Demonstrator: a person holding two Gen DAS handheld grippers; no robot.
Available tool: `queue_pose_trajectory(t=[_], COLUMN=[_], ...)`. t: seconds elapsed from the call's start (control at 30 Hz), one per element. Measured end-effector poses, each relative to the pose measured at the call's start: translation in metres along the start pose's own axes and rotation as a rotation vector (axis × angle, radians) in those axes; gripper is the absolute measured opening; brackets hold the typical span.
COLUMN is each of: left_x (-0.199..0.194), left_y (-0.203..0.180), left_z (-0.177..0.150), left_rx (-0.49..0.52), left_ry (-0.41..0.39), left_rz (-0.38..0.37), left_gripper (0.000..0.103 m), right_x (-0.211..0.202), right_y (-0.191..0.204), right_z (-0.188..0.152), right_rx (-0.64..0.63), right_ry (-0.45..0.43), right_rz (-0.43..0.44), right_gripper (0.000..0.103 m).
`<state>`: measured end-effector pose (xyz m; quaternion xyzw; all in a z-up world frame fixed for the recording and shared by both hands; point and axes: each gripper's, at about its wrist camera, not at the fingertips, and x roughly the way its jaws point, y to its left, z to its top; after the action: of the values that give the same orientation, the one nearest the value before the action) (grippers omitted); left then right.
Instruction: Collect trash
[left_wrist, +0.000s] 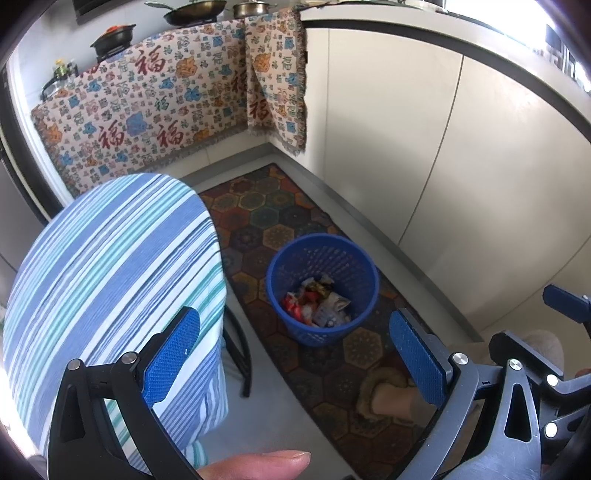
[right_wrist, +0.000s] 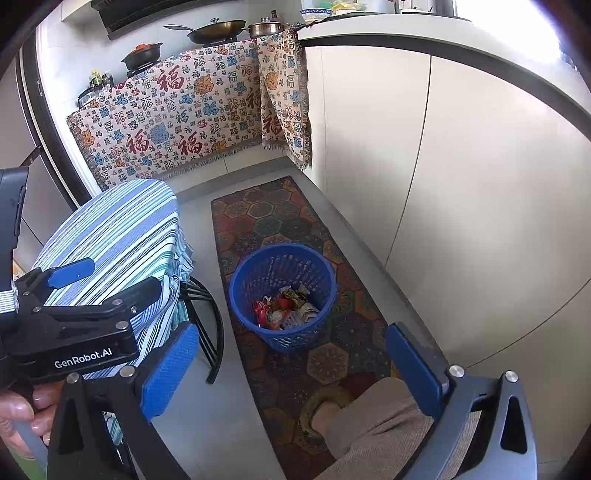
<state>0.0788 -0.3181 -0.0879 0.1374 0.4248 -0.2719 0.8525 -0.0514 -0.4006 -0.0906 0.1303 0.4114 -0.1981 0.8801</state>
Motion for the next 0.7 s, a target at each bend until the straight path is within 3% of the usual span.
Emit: queue_pose_trajectory(t=[0.7], left_x=[0.0026], left_y=[-0.0024], left_z=[-0.0008], left_rx=[0.007], left_ry=[0.005], left_rz=[-0.007], left_gripper=[0.102], right_x=[0.0029], right_y=[0.0001], right_z=[-0.0027], right_rx=[0.004], right_ry=[0.008], right_rz=[-0.002], right_gripper=[0.103])
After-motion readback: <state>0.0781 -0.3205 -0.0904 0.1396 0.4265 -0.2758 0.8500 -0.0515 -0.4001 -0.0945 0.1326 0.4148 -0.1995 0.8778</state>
